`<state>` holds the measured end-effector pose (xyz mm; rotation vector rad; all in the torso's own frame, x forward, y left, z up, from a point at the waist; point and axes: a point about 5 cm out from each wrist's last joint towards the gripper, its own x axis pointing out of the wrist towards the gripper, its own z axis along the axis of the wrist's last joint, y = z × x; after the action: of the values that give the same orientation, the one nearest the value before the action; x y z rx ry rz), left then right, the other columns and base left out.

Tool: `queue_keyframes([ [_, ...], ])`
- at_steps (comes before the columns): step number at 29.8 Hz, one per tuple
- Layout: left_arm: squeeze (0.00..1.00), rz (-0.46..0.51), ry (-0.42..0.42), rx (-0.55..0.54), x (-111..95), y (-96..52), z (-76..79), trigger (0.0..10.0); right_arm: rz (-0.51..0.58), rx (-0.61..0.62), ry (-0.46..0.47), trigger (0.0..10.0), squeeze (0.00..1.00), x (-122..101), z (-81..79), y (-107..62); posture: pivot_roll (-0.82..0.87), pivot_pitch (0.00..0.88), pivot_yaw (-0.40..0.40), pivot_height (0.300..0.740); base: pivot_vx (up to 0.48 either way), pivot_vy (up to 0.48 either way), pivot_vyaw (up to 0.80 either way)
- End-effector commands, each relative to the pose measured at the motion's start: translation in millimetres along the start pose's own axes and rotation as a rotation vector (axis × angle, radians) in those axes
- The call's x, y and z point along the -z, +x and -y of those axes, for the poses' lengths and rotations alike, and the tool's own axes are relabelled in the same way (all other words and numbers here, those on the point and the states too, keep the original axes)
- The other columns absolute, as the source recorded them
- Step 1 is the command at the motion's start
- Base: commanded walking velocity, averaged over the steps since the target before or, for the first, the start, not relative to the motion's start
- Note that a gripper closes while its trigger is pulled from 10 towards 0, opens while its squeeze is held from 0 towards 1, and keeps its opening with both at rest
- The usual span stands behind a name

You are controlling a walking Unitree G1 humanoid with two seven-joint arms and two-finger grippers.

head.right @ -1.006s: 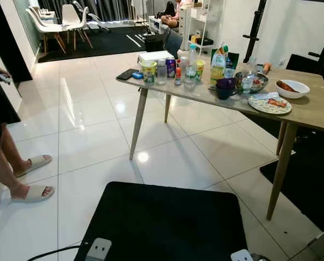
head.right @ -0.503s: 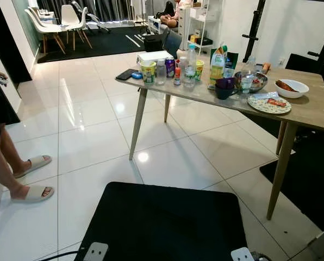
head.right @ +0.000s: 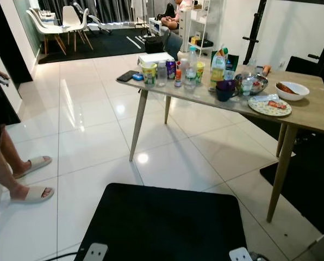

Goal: Restocking fridge

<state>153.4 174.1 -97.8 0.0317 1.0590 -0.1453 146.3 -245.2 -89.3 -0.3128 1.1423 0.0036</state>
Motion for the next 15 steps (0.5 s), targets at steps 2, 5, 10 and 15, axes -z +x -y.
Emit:
queue_keyframes([
  [2,0.0,0.013,0.003,0.004,-4.7,0.9,1.3,10.0,0.016,-0.003,0.018,10.0,0.0,-3.3,-1.0,0.3,-0.06,0.0,-0.009,0.74,0.33,0.0,0.0],
  [5,0.0,0.015,0.004,0.004,-5.4,0.9,1.0,10.0,0.016,-0.002,0.018,10.0,0.0,-3.4,-1.1,0.3,-0.06,0.0,-0.008,0.74,0.33,0.0,0.0],
  [10,0.0,0.008,0.012,0.009,-4.3,1.1,2.6,10.0,0.004,0.001,0.031,10.0,0.0,-0.7,-2.0,0.2,-0.07,0.0,-0.002,0.74,0.329,0.0,0.0],
  [15,0.0,0.007,0.018,0.013,-4.7,1.3,3.4,10.0,-0.001,-0.003,0.032,10.0,0.0,0.5,-2.8,0.2,-0.07,0.0,0.0,0.74,0.331,0.0,-0.59],
])
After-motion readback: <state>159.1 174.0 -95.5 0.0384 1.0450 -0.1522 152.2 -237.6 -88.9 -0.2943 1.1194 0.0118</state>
